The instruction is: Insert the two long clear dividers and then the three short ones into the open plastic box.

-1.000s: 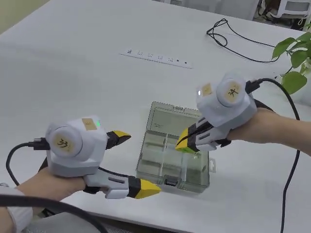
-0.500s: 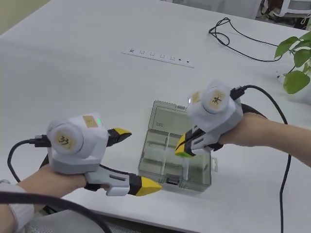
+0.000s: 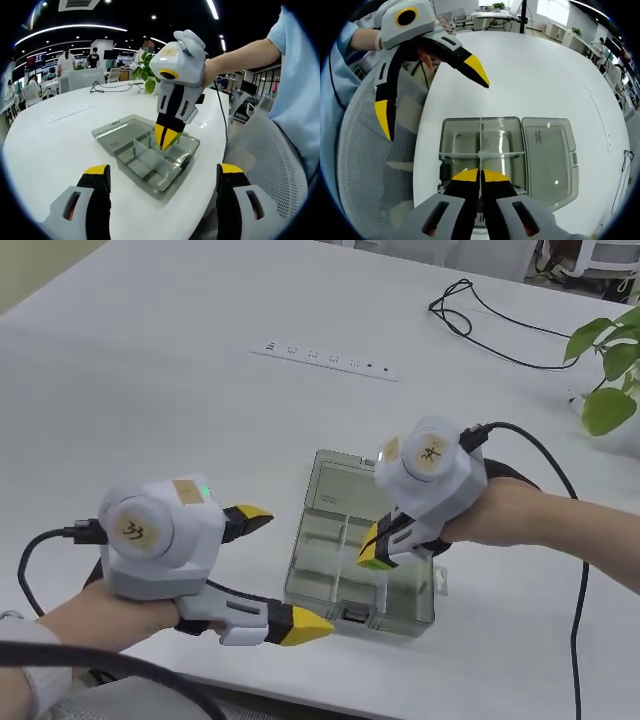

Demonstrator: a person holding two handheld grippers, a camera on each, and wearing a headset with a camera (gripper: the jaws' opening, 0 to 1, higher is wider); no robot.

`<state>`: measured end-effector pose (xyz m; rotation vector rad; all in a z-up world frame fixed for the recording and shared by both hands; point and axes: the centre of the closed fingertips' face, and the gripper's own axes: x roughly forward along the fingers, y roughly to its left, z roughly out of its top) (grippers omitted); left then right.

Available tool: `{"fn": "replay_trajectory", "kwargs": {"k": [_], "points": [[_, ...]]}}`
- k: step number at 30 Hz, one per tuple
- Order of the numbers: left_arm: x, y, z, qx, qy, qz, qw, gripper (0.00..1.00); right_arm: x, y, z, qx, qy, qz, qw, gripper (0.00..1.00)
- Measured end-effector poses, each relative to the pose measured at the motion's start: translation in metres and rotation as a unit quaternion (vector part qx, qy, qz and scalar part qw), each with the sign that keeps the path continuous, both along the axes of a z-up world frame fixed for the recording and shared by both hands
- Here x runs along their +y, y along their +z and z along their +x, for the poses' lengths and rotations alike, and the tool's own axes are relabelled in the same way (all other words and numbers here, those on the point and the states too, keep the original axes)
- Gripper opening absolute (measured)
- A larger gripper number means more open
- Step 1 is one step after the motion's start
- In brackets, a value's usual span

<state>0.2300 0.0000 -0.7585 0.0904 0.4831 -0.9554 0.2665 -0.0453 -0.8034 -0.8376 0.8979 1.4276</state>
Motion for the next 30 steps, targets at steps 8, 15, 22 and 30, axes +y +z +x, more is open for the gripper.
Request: {"fn": "replay_trajectory", "kwargs": {"k": [8,15,22,30], "points": [[-0.002,0.002,0.001,-0.002,-0.004,0.001,1.0,0.89,-0.001,-0.003,0.0,-0.004,-0.001,-0.007,1.0,0.02],[-0.003,0.004,0.001,-0.004,-0.007,0.002,1.0,0.89,-0.001,-0.004,0.001,-0.008,0.004,-0.01,0.9999,0.02],[-0.002,0.004,0.002,-0.004,-0.008,0.004,1.0,0.89,0.0,-0.005,0.0,-0.013,0.015,-0.008,0.9998,0.03],[0.0,0.004,0.003,-0.005,-0.007,0.006,0.9999,0.89,-0.003,-0.008,0.002,-0.036,0.018,0.016,0.9991,0.32]]}}
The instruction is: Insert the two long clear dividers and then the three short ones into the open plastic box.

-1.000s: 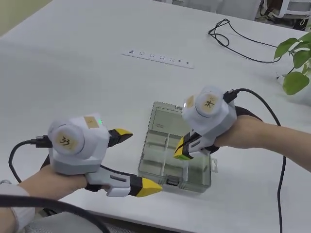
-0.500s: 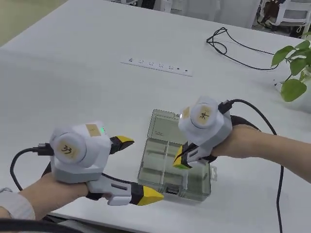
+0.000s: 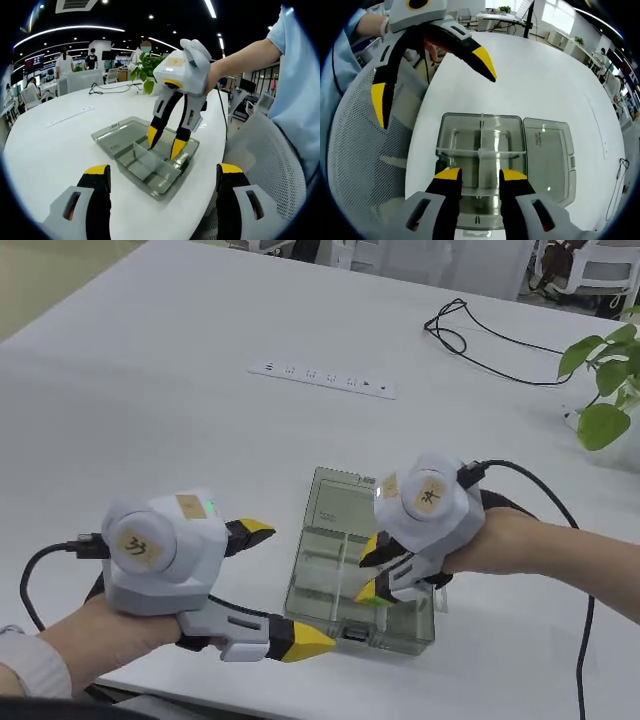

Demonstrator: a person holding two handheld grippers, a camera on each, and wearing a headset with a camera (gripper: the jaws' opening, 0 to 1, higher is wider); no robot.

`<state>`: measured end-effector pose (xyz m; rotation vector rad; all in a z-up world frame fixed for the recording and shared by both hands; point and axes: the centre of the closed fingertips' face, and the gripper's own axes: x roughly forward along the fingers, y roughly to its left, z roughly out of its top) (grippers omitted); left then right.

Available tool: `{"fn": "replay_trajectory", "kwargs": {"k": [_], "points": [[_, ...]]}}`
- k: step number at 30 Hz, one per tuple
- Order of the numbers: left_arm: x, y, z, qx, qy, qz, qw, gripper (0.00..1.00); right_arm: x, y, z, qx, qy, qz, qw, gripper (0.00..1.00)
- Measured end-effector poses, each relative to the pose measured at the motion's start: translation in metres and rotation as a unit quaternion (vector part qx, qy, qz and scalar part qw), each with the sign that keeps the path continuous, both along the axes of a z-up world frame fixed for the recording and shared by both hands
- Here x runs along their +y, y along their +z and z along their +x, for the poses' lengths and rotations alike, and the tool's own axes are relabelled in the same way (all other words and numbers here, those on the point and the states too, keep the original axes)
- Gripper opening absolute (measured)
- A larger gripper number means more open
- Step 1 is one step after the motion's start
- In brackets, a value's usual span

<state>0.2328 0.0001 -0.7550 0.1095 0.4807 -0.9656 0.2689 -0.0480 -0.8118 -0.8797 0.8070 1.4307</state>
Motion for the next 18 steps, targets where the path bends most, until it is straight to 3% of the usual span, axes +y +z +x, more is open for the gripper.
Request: {"fn": "replay_trajectory", "kwargs": {"k": [4,8,10,18], "points": [[0.0,-0.001,-0.001,0.001,-0.001,0.001,1.0,0.89,0.002,0.008,-0.001,0.013,-0.016,0.03,0.9993,0.44],[0.0,-0.001,-0.001,0.002,0.0,0.0,1.0,0.89,0.008,0.017,-0.002,0.023,-0.038,0.075,0.9962,0.7],[0.0,-0.001,-0.001,0.003,0.0,-0.001,1.0,0.88,0.009,0.02,-0.004,0.018,-0.032,0.087,0.9956,0.79],[-0.001,0.001,0.001,0.002,0.003,-0.001,1.0,0.9,0.007,0.023,-0.006,0.012,-0.05,0.112,0.9923,0.96]]}}
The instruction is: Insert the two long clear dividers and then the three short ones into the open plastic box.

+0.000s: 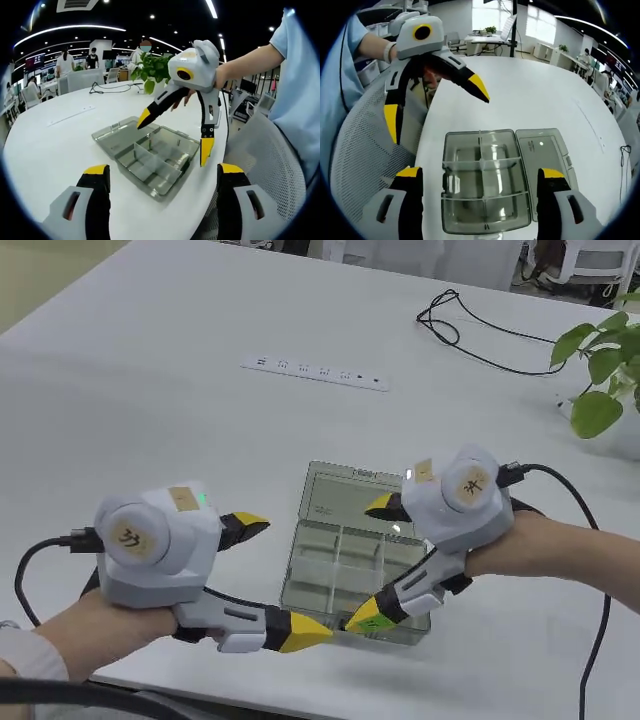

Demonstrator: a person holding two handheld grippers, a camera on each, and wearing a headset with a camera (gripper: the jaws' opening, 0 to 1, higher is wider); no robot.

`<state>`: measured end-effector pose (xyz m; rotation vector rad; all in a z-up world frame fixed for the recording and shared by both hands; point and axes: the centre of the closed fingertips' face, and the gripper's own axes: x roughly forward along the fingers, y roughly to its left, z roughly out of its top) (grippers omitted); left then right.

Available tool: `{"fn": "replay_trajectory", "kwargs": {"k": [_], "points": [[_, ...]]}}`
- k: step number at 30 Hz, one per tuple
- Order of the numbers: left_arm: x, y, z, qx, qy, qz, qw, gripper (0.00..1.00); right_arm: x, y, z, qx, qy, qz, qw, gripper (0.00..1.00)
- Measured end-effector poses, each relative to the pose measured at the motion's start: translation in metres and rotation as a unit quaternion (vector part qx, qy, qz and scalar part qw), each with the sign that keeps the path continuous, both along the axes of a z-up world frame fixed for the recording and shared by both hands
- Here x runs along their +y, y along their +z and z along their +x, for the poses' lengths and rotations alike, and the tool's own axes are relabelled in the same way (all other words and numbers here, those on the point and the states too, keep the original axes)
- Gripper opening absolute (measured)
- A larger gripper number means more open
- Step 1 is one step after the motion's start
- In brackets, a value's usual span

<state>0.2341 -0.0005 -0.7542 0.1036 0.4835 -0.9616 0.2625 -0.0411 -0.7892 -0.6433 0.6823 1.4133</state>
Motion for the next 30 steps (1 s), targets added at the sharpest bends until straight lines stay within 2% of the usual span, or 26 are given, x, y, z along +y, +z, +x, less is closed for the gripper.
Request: {"fn": "replay_trajectory", "kwargs": {"k": [3,10,12,16,24,30], "points": [[0.001,0.001,0.001,-0.001,0.0,0.002,1.0,0.91,-0.001,0.005,-0.001,0.004,-0.018,0.021,0.9996,1.0],[0.005,0.005,0.004,-0.007,0.009,-0.001,0.9999,0.92,-0.017,0.008,0.002,0.002,-0.049,0.039,0.998,1.0],[0.006,0.005,0.004,-0.005,0.009,0.001,0.9999,0.92,-0.023,0.007,0.0,0.01,-0.057,0.04,0.9975,1.0],[0.006,0.004,0.003,-0.005,0.006,0.006,1.0,0.93,-0.04,0.006,0.002,0.001,-0.074,0.041,0.9964,1.0],[0.009,0.005,0.001,-0.007,0.001,0.01,0.9999,0.94,-0.082,0.006,0.003,-0.005,-0.122,0.05,0.9913,1.0],[0.012,0.005,0.001,-0.007,-0.002,0.018,0.9998,0.94,-0.11,0.006,0.0,0.003,-0.144,0.046,0.9884,1.0]]}}
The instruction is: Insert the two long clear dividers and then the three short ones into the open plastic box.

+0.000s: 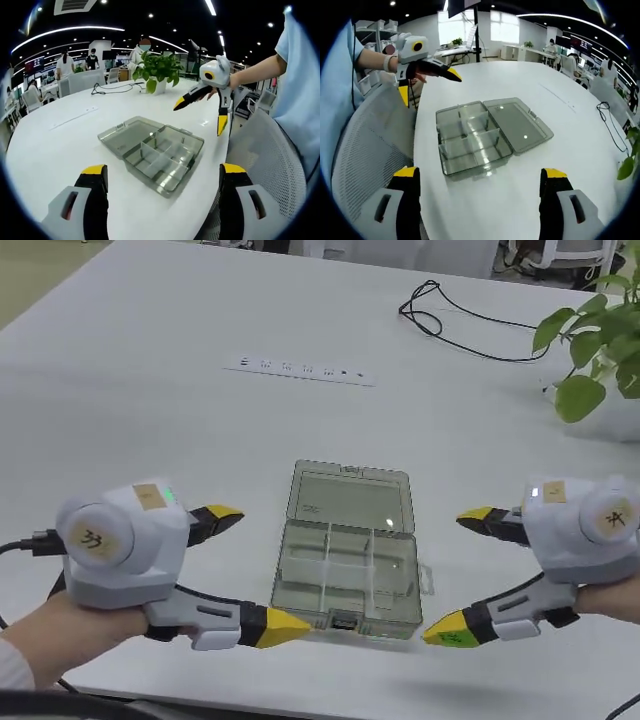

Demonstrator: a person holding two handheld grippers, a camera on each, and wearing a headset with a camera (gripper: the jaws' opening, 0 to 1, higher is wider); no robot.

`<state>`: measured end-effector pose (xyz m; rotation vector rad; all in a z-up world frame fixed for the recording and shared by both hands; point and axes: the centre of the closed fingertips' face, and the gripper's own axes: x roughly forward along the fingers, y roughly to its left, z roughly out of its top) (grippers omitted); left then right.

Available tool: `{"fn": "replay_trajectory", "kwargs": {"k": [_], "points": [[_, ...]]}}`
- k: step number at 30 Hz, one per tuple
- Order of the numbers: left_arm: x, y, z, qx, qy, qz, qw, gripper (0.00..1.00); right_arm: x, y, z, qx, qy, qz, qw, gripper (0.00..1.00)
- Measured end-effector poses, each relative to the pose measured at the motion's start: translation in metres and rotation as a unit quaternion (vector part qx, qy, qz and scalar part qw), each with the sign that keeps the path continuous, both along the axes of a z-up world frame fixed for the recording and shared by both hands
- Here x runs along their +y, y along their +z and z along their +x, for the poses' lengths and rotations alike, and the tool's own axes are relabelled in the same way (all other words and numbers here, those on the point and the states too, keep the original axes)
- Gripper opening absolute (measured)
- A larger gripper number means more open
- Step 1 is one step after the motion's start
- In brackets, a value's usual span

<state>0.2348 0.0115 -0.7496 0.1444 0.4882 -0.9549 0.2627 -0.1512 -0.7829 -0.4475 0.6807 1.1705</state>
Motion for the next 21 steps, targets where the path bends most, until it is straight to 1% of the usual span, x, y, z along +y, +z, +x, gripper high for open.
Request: {"fn": "replay_trajectory", "kwargs": {"k": [2,4,7,9,11,13,15,16,18,21], "points": [[0.0,0.0,-0.001,0.001,-0.002,0.004,1.0,0.94,-0.008,-0.001,-0.001,-0.004,-0.007,-0.004,1.0,1.0],[0.001,0.0,-0.001,0.002,-0.002,0.006,1.0,0.94,-0.022,-0.003,0.0,0.0,-0.016,-0.007,0.9998,1.0],[0.001,0.001,-0.001,0.002,-0.003,0.008,1.0,0.94,-0.037,-0.004,-0.001,-0.003,-0.024,-0.015,0.9996,1.0],[0.001,0.002,-0.001,0.001,-0.003,0.008,1.0,0.94,-0.049,-0.006,-0.004,-0.004,-0.026,-0.03,0.9992,0.98],[0.0,0.002,-0.001,0.002,-0.004,0.008,1.0,0.94,-0.059,-0.008,-0.006,0.004,-0.034,-0.034,0.9988,0.97],[-0.001,0.002,0.0,0.001,-0.004,0.009,0.9999,0.94,-0.071,-0.011,-0.008,0.006,-0.039,-0.049,0.998,0.97],[-0.002,0.002,0.0,0.002,-0.005,0.008,1.0,0.94,-0.082,-0.014,-0.01,0.009,-0.047,-0.057,0.9973,0.97],[-0.002,0.002,0.0,0.001,-0.006,0.009,0.9999,0.94,-0.085,-0.014,-0.01,0.01,-0.047,-0.057,0.9972,0.97],[-0.003,0.002,0.0,0.002,-0.006,0.009,0.9999,0.94,-0.094,-0.016,-0.012,0.012,-0.048,-0.066,0.9966,0.96],[-0.003,0.001,-0.002,0.004,-0.006,0.01,0.9999,0.94,-0.108,-0.022,-0.015,0.014,-0.044,-0.09,0.9949,0.95]]}}
